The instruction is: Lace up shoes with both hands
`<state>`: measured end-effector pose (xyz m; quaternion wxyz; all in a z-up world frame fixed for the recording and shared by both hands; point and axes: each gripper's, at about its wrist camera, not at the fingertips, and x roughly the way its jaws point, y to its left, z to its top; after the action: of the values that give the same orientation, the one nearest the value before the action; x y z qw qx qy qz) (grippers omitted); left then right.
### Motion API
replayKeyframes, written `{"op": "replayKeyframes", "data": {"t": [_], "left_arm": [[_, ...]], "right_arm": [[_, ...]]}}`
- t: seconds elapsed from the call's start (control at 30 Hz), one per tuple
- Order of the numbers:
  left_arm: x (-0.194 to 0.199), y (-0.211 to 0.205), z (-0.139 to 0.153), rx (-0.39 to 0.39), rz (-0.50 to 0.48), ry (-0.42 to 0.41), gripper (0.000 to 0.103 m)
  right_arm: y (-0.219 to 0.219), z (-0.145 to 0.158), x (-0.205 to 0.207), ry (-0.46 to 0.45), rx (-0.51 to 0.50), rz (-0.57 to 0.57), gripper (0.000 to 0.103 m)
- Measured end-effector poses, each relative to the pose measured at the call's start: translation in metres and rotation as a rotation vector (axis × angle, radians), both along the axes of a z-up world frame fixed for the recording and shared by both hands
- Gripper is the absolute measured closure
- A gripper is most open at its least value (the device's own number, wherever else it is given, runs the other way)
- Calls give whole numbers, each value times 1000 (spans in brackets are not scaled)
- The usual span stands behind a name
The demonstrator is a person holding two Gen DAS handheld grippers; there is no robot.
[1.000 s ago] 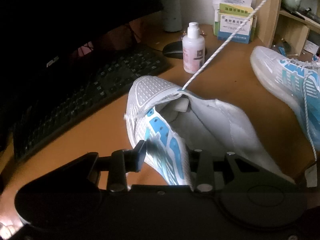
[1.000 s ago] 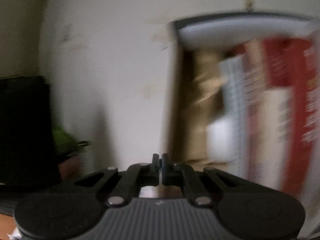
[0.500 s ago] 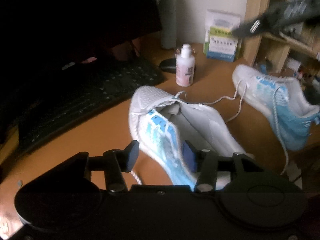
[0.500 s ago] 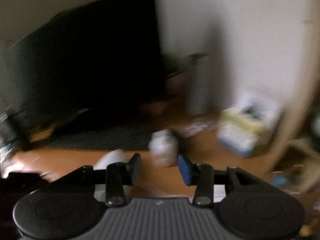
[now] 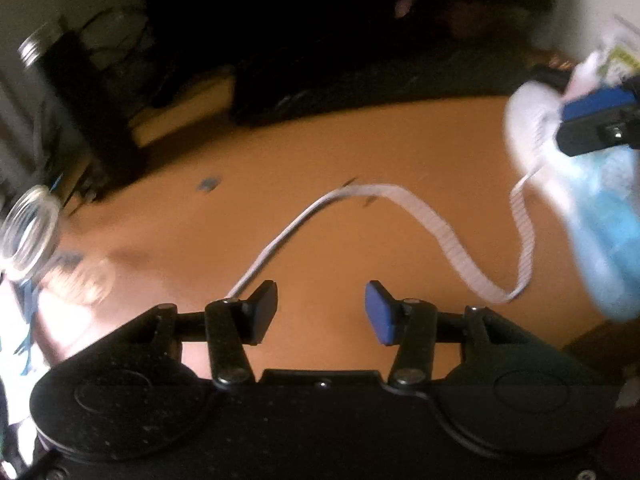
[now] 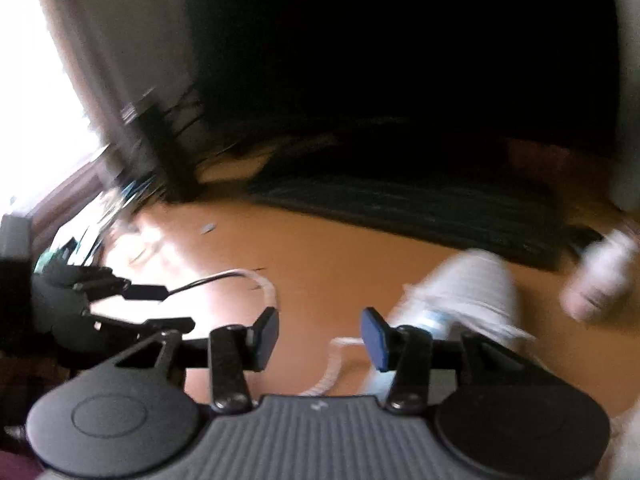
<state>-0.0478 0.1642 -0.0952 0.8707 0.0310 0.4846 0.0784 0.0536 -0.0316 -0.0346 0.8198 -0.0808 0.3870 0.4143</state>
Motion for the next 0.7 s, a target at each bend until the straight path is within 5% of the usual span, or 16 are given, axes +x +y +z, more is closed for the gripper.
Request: {"op": "replayKeyframes", "data": {"t": [0.2, 0.33, 0.7], "left_arm": [[-29, 37, -10, -35, 71, 55, 55], [-48, 54, -10, -61, 55, 67, 55], [-75, 75, -3, -83, 70, 58, 55]], "right_arm": [[119, -30, -26, -153, -120, 439, 58], [183, -54, -44, -248, -208, 710, 71], [268, -78, -51, -317, -347, 1054, 76]]}}
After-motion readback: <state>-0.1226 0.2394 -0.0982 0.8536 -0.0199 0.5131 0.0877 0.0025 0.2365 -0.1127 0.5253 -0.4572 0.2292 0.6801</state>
